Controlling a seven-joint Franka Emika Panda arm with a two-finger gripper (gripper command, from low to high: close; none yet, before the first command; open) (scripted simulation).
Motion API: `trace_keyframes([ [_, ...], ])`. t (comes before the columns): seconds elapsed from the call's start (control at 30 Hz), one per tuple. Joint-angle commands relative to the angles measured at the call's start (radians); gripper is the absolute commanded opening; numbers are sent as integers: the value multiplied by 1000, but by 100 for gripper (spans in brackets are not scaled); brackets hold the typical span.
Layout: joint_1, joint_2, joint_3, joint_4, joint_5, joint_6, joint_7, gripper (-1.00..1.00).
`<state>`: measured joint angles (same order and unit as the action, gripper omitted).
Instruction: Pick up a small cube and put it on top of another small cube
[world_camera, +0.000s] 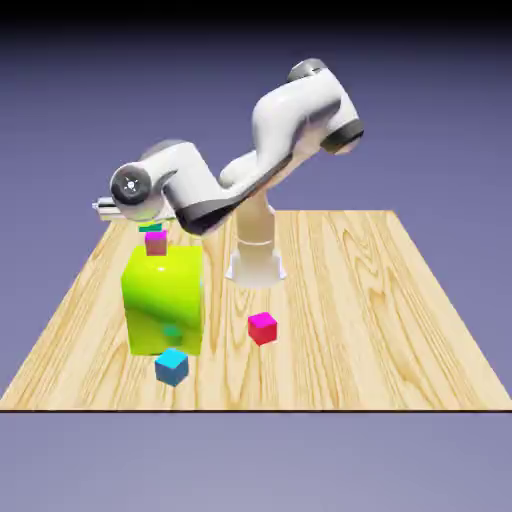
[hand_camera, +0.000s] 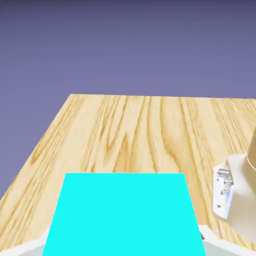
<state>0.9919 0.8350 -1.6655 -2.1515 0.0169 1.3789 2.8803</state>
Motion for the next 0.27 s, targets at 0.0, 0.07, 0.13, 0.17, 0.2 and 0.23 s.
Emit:
trace_keyframes([
  [0.0, 11, 2, -1, -36, 6, 27, 3, -100],
  [0.07, 32, 6, -3, -109, 16, 84, 10, -100],
  [0.13, 44, 8, -5, -151, 22, 117, 14, -100],
  [0.17, 44, 8, -5, -151, 22, 117, 14, 100],
  [0.2, 44, 8, -5, -151, 22, 117, 14, 100],
  [0.23, 34, 6, -4, -115, 17, 89, 11, 100],
])
